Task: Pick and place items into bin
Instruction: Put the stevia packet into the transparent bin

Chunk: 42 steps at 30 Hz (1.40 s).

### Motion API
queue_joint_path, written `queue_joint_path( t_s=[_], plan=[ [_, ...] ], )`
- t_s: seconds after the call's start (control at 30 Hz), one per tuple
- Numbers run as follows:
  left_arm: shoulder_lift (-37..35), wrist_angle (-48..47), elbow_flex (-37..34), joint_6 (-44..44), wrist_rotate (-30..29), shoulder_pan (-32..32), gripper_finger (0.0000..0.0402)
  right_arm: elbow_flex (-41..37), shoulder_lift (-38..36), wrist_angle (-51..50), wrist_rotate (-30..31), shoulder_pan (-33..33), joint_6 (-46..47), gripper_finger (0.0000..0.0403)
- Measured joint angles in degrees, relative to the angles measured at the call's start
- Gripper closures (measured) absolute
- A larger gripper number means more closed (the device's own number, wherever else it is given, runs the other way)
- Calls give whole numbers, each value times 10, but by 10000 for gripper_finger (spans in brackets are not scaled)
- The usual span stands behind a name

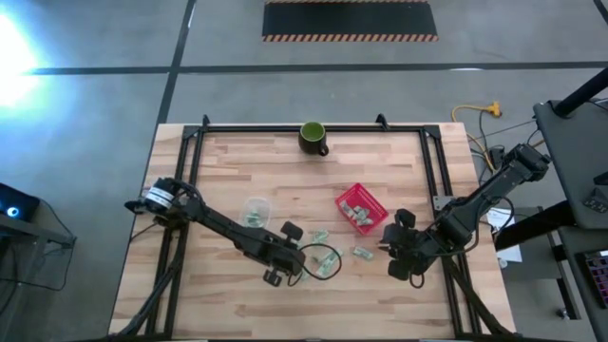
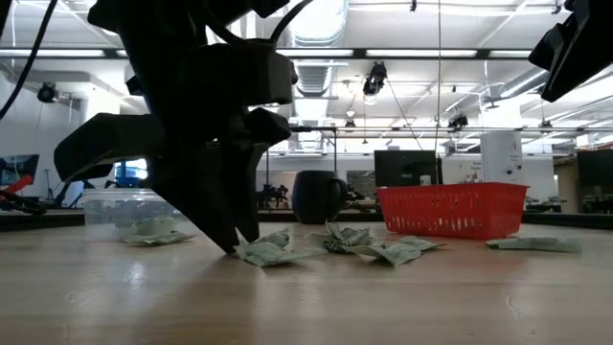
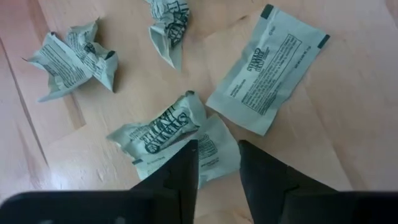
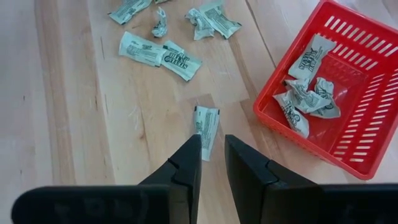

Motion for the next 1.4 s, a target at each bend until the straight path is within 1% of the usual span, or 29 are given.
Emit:
queue_joint_path(
  t_s=[0.23,0.3,0.6,0.77,0.87,1.03,1.13,1.4],
  plan=[
    [0,-5,-1,-13,0,0,385,0,0,2,0,0,0,342],
    [0,-5,-1,-14,-1,0,397,0,0,3,0,0,0,342],
    [-13,-6,-1,-30,-4,1,401,0,0,4,1,0,0,344],
    [-33,-9,-1,-49,-19,1,401,0,0,4,1,0,-4,344],
    [-50,-11,-1,-59,-34,1,401,0,0,4,1,0,-7,344],
    [-81,-16,-1,-73,-76,2,401,0,0,4,12,0,-9,344],
    [-102,-23,-1,-75,-84,5,401,0,0,4,15,0,-11,344],
    [-146,-27,2,-75,-131,12,402,0,0,7,15,0,-11,344]
  ],
)
